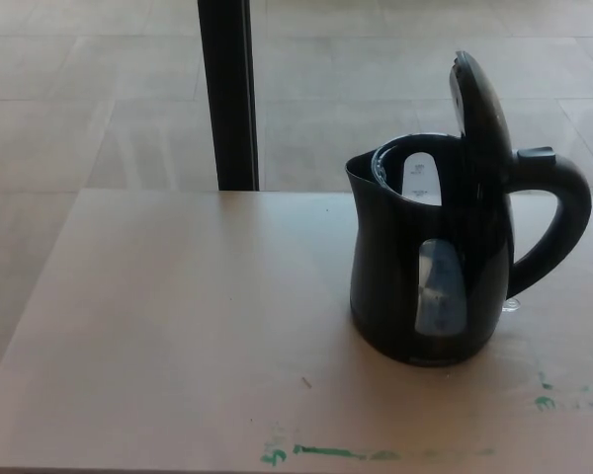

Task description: The robot uses its right hand to push down on the lid of a kettle kept in the middle of the desk to close it

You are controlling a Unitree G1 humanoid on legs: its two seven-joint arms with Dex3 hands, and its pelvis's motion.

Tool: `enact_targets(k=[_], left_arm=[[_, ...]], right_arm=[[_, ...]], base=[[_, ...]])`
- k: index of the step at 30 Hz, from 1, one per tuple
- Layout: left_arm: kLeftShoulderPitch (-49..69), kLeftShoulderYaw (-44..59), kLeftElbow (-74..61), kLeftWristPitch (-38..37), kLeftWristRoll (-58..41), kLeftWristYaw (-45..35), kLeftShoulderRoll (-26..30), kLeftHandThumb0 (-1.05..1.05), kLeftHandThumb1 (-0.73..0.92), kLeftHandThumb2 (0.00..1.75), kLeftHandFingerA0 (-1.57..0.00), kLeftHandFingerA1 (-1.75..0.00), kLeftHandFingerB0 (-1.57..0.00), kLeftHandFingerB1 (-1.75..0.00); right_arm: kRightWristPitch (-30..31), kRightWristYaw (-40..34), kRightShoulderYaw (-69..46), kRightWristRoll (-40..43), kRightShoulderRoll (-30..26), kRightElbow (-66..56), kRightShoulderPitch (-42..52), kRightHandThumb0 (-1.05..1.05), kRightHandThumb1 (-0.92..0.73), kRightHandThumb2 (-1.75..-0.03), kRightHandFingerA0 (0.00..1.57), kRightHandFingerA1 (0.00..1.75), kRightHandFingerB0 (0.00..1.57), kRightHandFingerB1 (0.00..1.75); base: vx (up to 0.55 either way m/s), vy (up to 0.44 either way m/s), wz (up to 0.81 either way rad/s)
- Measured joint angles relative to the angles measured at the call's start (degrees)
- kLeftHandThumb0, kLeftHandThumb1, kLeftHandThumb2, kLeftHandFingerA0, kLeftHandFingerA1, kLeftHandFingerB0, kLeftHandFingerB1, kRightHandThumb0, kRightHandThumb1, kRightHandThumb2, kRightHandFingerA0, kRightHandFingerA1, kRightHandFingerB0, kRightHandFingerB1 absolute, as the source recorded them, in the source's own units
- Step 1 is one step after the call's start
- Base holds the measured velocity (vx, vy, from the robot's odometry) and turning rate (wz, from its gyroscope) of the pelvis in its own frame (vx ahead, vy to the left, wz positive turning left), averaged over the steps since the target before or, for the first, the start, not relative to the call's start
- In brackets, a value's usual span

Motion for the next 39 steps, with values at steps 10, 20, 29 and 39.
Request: enact_targets(k=[10,20,29,39], left_arm=[[-1.0,3.7,2.9,0.0,-2.3,-4.3,0.5,-0.72,0.54,0.89,-0.51,-0.63,-0.27,-0.47],[-1.4,5.0,4.6,0.1,-3.7,-7.3,0.9,-0.67,0.64,0.6,-0.54,-0.52,-0.34,-0.34],[-2.0,5.2,6.3,0.2,-4.5,-9.8,2.5,-0.65,0.65,0.6,-0.56,-0.55,-0.37,-0.35],[-2.1,5.5,6.8,0.2,-6.0,-11.1,3.0,-0.73,0.54,0.88,-0.53,-0.62,-0.3,-0.46]], right_arm=[[-0.1,3.4,-10.7,7.6,-0.2,-9.3,-3.3,-0.63,-0.86,-0.65,0.17,0.32,0.01,0.24],[2.2,4.7,-12.0,12.7,-3.9,-28.0,-15.1,-0.69,-0.84,-0.65,0.24,0.36,0.19,0.29],[8.3,4.7,-0.6,12.8,-11.1,-43.7,-31.3,-0.38,-0.46,-1.07,0.03,0.52,0.0,0.49],[10.6,5.1,17.1,5.8,-16.0,-42.0,-47.4,-0.86,-0.83,-0.66,0.23,0.37,0.2,0.27]], base=[[0.0,0.0,0.0],[0.0,0.0,0.0],[0.0,0.0,0.0],[0.0,0.0,0.0]])
